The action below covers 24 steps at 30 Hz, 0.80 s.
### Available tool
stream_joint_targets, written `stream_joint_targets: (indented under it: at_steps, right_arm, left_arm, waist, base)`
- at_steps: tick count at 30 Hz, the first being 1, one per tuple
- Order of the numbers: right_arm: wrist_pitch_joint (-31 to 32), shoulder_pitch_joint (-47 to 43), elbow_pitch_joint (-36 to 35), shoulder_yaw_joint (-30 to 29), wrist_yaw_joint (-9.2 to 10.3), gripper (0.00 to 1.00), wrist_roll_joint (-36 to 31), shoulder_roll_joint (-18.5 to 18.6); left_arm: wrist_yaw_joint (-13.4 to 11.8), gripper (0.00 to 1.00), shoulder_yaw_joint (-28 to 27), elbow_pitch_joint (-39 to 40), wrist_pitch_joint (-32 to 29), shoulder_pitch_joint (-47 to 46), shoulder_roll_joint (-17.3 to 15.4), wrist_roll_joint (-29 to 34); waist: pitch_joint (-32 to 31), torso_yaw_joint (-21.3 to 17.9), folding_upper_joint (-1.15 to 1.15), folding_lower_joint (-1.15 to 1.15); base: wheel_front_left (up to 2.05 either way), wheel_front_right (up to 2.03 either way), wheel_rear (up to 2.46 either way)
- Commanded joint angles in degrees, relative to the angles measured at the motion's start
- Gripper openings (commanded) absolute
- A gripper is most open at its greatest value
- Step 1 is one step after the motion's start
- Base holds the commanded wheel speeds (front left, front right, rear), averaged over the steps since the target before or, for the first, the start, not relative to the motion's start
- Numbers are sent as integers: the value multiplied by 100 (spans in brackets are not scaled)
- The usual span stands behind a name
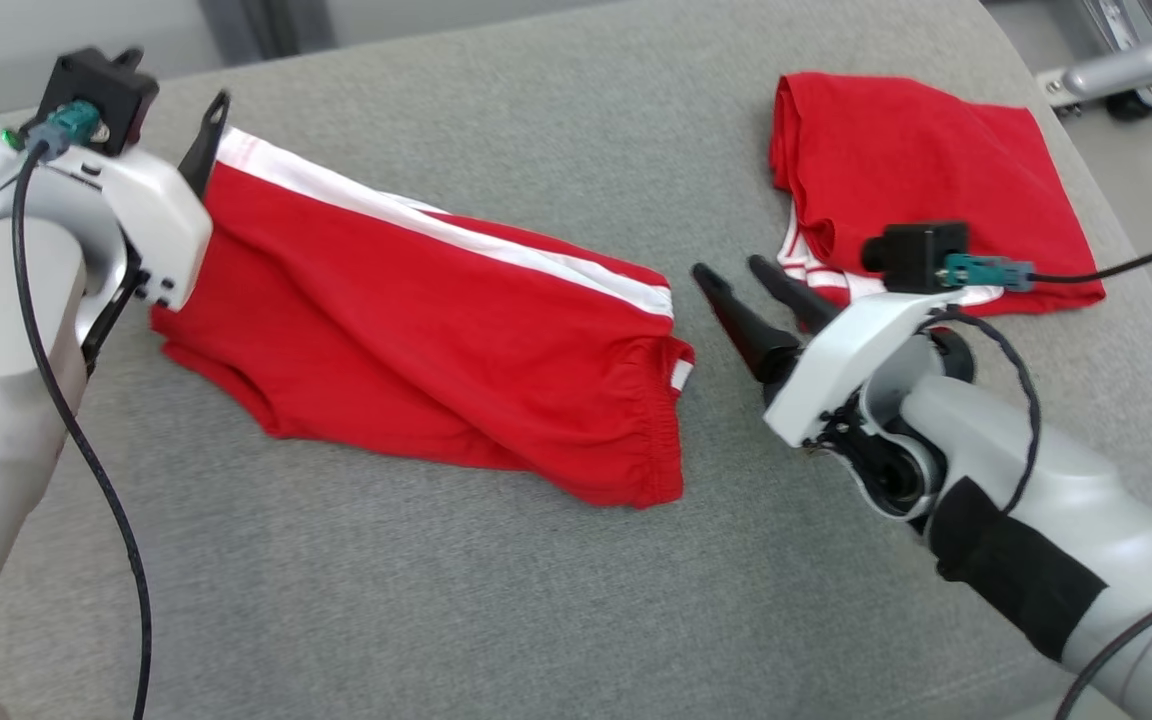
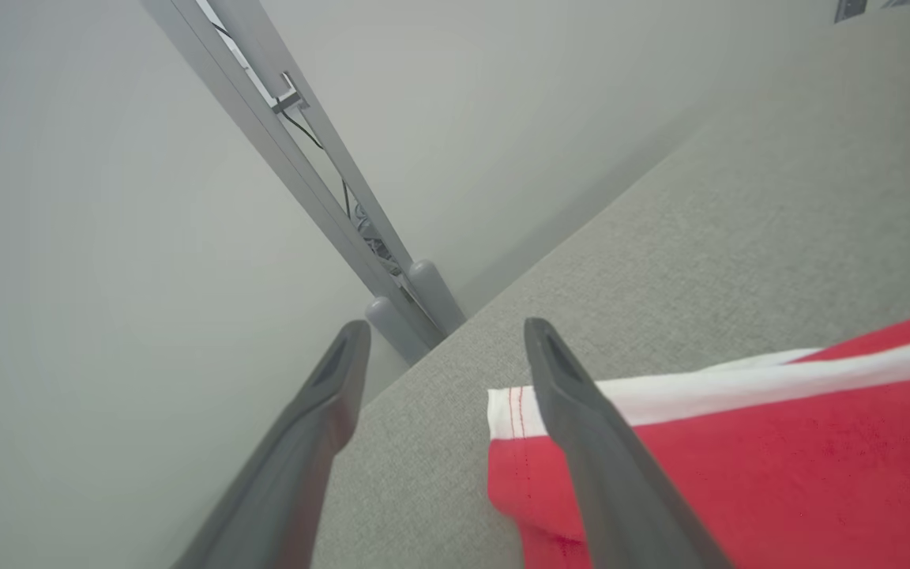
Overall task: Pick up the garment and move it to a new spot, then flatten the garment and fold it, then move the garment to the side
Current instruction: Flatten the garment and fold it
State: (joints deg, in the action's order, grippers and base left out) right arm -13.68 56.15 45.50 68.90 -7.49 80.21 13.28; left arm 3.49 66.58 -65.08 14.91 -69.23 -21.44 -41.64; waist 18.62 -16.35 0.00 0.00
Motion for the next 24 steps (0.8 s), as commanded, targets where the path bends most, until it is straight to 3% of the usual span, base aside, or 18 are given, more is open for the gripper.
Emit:
stream_joint_targets:
  at_steps: [1, 4, 6, 11, 15, 20, 24]
  right_arm:
    - [-93, -41, 81, -66, -1, 100, -141, 134]
    - [-139, -40, 172, -179, -1, 100, -419, 244]
    - [-162, -28, 161, -659, -1, 100, -820, 311]
    - [-148, -738, -397, -2522, -1, 100, -2565, 436]
    - [-148, -1884, -1316, -4222, -1, 100, -4329, 222]
    - [-150, -3298, -2607, -5699, -1, 100, -5994, -429]
    - [-150, -4072, -3117, -6120, 0, 100, -6600, -726]
  left_arm:
    - [-154, 100, -162, 286, 30, 73, -124, 64]
    - [-370, 100, -446, 782, 25, 248, -273, 155]
    - [-597, 100, -803, 1337, 20, 459, -433, 249]
    - [-1202, 100, -1710, 2753, 19, 1424, -795, 663]
    - [-1620, 100, -2351, 3730, 18, 2432, -915, 1008]
    - [-1953, 100, -3092, 4645, 18, 3762, -747, 1284]
    - [-2025, 100, -3788, 5146, 19, 4776, -297, 1301]
  waist:
    - [-251, 239, 0, 0]
    - [-389, 367, 0, 0]
    - [-529, 475, 0, 0]
    - [-905, 778, 0, 0]
    - [-1193, 1067, 0, 0]
    - [-1467, 1437, 0, 0]
    - [-1633, 1676, 0, 0]
  base:
    - [0, 0, 0]
    - [0, 0, 0]
    - [0, 0, 0]
    - [0, 0, 0]
    - [0, 0, 0]
    - [0, 0, 0]
    - [0, 0, 0]
